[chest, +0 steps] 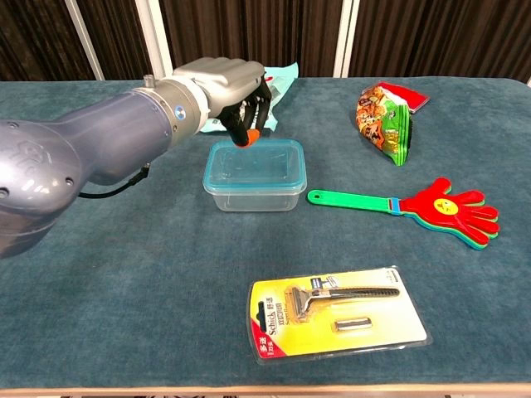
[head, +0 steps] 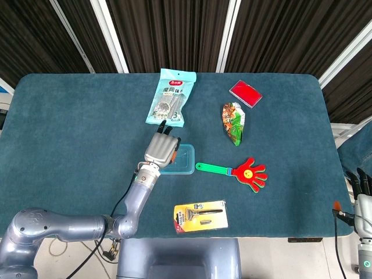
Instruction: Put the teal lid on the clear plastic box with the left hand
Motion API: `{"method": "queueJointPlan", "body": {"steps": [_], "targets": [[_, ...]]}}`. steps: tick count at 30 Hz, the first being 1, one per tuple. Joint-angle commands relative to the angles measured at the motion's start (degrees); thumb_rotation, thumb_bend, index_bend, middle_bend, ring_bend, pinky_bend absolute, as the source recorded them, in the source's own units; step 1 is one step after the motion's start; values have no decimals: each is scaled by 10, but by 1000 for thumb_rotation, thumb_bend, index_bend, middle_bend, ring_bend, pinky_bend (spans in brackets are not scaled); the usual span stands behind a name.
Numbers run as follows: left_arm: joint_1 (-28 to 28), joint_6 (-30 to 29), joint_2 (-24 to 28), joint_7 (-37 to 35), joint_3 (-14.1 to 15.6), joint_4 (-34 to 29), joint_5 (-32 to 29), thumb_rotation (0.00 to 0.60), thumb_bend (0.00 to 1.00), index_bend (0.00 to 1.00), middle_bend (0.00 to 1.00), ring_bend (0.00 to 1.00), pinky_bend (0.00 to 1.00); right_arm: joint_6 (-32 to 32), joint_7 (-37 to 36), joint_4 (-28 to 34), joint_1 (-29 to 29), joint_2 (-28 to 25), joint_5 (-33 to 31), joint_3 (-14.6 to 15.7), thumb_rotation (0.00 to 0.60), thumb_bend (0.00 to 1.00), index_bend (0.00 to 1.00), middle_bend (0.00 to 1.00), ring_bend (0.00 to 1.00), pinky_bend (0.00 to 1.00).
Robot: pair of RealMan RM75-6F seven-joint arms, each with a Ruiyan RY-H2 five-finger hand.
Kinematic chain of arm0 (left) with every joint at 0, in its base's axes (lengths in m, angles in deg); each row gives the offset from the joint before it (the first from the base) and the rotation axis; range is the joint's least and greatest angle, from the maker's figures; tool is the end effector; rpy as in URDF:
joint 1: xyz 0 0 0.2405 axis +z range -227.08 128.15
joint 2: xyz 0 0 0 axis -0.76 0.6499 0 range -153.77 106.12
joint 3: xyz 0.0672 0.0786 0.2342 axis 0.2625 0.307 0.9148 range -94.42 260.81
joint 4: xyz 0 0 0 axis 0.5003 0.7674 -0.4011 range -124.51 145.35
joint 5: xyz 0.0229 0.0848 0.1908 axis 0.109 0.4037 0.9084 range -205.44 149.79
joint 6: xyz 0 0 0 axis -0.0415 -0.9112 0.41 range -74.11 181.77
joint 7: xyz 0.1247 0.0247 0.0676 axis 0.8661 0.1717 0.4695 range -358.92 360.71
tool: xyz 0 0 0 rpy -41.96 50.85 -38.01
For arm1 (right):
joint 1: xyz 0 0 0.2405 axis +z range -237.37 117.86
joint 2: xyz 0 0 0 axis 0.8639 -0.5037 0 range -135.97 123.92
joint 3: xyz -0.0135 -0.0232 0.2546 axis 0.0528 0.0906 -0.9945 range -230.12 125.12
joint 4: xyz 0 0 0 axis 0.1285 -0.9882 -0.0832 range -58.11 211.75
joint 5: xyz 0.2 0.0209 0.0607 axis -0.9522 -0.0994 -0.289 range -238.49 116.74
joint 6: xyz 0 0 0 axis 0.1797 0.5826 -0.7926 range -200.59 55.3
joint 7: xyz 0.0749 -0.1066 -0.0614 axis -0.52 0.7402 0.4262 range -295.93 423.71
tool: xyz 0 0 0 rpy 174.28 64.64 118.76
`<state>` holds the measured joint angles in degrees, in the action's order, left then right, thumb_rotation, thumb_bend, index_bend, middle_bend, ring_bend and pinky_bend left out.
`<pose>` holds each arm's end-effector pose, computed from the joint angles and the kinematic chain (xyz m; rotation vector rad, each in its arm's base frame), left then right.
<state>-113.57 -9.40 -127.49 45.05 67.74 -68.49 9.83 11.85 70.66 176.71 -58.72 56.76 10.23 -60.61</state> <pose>-0.0227 0.3727 -0.0701 -1.8453 -0.7876 -0.8621 -0.3258 -0.1724 0.1768 1.1085 -1.0003 0.7682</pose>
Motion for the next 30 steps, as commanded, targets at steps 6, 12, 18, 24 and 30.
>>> {"method": "queueJointPlan", "body": {"steps": [6,12,18,24,30], "targets": [[1,25,-20,-8,3,27,1,600,495,635,571,155,35,-1,1,1,0,-1,-3,-1,600,407,141,29,27,0],[1,29,-30,5,4,39,-5,600,495,635,582,155,35,-2,1,2,1,-1,-4,-2,600,407,141,29,27,0],[0,31,-40,5,2,42,3,600,494,635,585,155,35,-1,2,0,0,-1,-5,-1,600,407,141,29,27,0],[0,32,-43,16,4,46,2,600,492,635,585,155,34,-1,3,1,0,-1,-6,-2,600,407,140,29,27,0],[2,28,-47,28,3,52,-4,600,485,636,579,155,34,-2,2,1,0,-1,-6,-2,600,407,141,29,27,0]]}}
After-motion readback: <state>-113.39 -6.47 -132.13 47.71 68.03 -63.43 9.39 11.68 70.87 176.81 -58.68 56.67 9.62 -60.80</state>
